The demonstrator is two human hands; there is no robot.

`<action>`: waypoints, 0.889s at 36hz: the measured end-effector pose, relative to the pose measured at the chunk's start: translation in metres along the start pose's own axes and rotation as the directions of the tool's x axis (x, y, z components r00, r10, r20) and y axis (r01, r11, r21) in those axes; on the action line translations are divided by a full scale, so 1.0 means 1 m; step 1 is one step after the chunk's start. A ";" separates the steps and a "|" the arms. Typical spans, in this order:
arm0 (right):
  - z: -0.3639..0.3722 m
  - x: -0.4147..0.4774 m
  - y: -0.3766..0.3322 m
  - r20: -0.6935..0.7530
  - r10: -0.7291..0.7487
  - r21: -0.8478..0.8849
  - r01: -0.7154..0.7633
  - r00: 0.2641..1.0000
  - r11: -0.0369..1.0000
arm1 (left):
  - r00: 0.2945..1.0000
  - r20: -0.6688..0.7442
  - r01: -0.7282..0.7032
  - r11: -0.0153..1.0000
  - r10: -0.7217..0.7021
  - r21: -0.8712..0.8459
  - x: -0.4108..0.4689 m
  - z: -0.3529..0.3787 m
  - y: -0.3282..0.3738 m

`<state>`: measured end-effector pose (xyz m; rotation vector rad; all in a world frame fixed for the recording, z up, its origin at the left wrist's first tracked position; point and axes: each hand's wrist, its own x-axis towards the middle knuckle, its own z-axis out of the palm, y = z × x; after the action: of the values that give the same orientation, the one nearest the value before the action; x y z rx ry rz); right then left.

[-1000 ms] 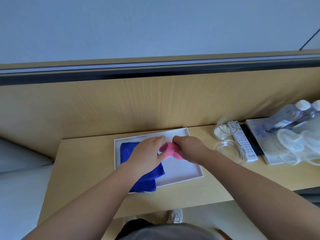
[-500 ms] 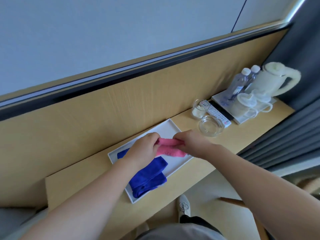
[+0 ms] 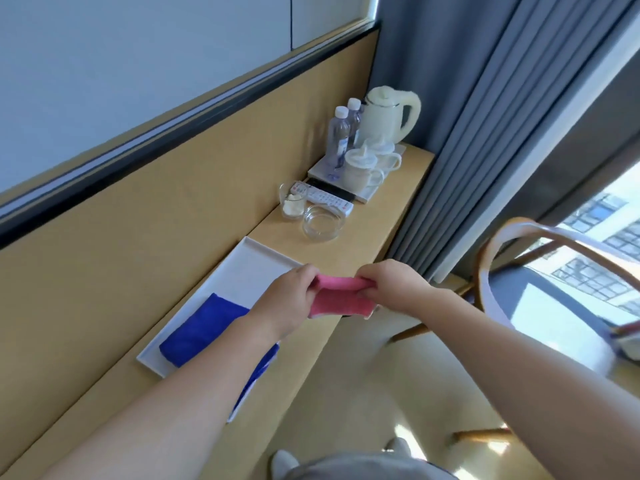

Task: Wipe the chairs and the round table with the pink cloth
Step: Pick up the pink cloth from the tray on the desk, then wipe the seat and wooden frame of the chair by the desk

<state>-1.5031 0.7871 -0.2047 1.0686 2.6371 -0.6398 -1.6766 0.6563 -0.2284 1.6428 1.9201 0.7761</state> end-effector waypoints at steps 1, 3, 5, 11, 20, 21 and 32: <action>-0.001 -0.006 0.007 -0.001 0.022 0.002 -0.022 1.000 1.000 | 1.000 0.016 -0.010 1.000 0.010 0.003 0.004 0.006 0.006; -0.003 -0.019 0.023 -0.014 0.060 0.026 -0.059 0.998 0.998 | 0.999 0.039 -0.033 0.999 0.033 -0.008 0.012 0.017 0.020; -0.005 -0.034 0.041 -0.039 0.092 0.064 -0.089 0.995 0.994 | 0.996 0.065 -0.057 0.998 0.057 -0.015 0.021 0.030 0.036; -0.002 -0.089 0.111 -0.167 0.055 0.003 -0.056 0.984 0.998 | 0.986 0.118 -0.115 0.993 0.116 -0.016 0.042 0.091 0.092; 0.012 -0.181 0.219 -0.157 0.113 0.350 -0.051 0.981 0.935 | 0.966 0.224 -0.122 0.991 0.131 -0.054 0.061 0.205 0.206; 0.014 -0.189 0.230 -0.139 0.107 0.389 -0.045 0.985 0.920 | 0.963 0.238 -0.109 0.991 0.123 -0.071 0.062 0.216 0.217; 0.012 -0.237 0.315 -0.211 0.205 0.604 -0.037 0.956 0.796 | 0.929 0.336 -0.093 0.976 0.156 -0.196 0.093 0.291 0.300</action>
<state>-1.1126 0.8399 -0.2272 1.5747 2.6011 -1.4569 -1.2778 0.8123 -0.2286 1.6749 1.4698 0.6307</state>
